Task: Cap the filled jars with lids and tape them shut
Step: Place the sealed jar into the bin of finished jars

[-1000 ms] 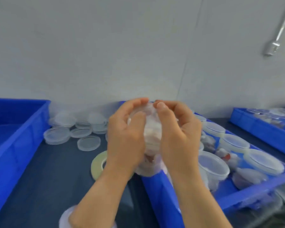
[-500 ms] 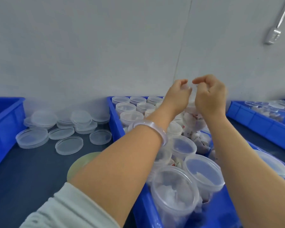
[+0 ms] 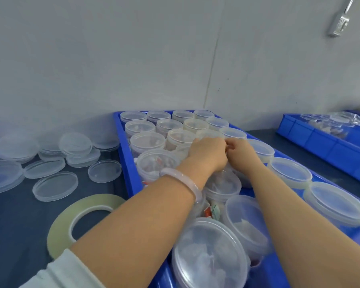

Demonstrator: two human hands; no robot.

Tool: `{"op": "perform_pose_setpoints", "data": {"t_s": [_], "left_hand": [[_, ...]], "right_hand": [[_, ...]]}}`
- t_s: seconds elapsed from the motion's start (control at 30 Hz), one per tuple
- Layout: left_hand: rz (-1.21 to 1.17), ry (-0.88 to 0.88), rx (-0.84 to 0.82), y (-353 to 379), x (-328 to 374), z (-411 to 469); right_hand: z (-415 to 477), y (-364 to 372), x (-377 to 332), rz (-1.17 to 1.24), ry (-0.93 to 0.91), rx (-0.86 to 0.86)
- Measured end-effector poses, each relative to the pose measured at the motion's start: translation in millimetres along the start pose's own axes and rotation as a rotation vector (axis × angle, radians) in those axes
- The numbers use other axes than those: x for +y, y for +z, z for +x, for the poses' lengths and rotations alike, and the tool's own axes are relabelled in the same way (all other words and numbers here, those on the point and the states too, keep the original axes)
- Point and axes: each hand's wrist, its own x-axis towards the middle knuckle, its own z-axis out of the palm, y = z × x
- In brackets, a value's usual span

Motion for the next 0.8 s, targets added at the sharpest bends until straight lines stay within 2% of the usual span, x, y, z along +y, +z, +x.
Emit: {"op": "perform_pose_setpoints", "data": {"t_s": [0.13, 0.23, 0.33, 0.53, 0.67, 0.8], "left_hand": [[0.0, -0.02, -0.014, -1, -1, -1], [-0.004, -0.006, -0.081, -4, -1, -2], [0.028, 0.009, -0.148, -6, -1, -3], [-0.124, -0.003, -0.113, -30, -23, -22], [-0.211, -0.076, 0.045, -63, -65, -45], [-0.119, -0.244, 0.177, -102, -120, -86]], "right_hand": [[1, 2, -4, -0.223, -0.015, -0.025], [-3, 4, -10, -0.521, -0.039, 0.034], [-5, 6, -15, -0.659, -0.081, 0.067], [-9, -1, -33, -0.624, -0.034, 0.052], [-4, 17, -105, -0.476, -0.315, 0.077], [-8, 65, -183, -0.353, -0.49, -0.003]]}}
